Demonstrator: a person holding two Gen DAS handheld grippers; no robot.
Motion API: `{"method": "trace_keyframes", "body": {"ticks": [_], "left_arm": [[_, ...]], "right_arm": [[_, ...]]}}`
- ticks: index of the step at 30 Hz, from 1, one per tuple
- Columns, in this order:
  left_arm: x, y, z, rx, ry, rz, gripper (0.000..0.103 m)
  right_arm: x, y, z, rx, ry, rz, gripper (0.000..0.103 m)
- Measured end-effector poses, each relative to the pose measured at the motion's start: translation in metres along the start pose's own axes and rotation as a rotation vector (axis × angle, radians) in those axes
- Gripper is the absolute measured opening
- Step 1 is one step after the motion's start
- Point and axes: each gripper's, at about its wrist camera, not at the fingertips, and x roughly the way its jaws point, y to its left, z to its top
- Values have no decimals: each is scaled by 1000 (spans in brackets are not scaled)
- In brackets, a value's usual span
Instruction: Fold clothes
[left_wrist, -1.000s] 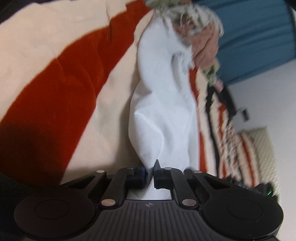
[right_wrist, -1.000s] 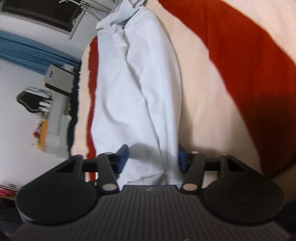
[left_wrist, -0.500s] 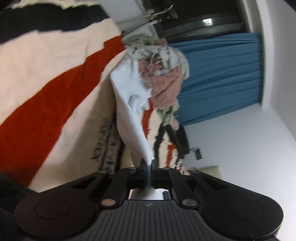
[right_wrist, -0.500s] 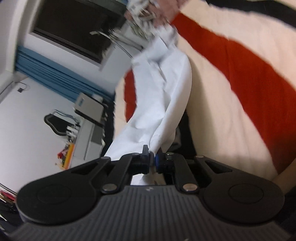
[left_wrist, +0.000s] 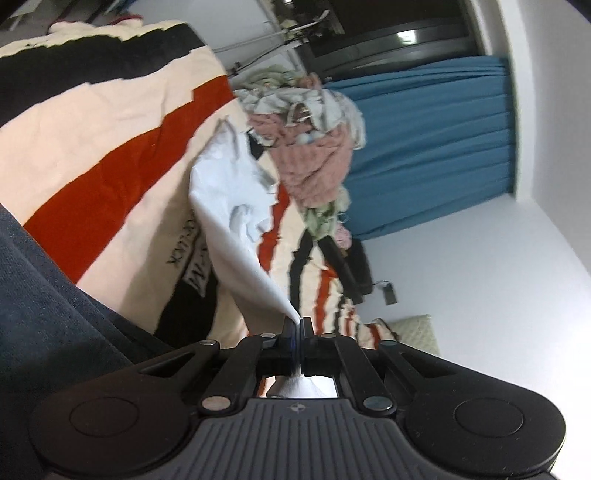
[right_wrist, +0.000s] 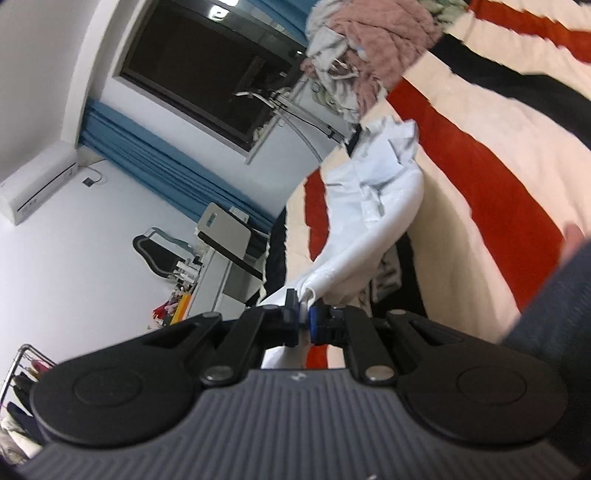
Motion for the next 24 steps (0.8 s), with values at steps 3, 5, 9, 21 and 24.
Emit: {"method": "trace_keyframes", "body": {"ticks": [3, 5, 9, 21, 24], "left_arm": [[29, 4, 19, -5, -18, 84, 1], [62, 2, 41, 11, -22, 131, 1], [127, -2, 86, 68, -46, 215, 1], [292, 8, 169, 419, -167, 309, 2], [325, 22, 175, 498, -160, 356, 2]], "right_arm": [[27, -11, 11, 23, 24, -15, 9], [55, -15, 27, 43, 36, -37, 9], [115, -22, 61, 62, 36, -99, 9], [272, -64, 139, -175, -65, -132, 9], [300, -73, 144, -269, -62, -168, 9]]}}
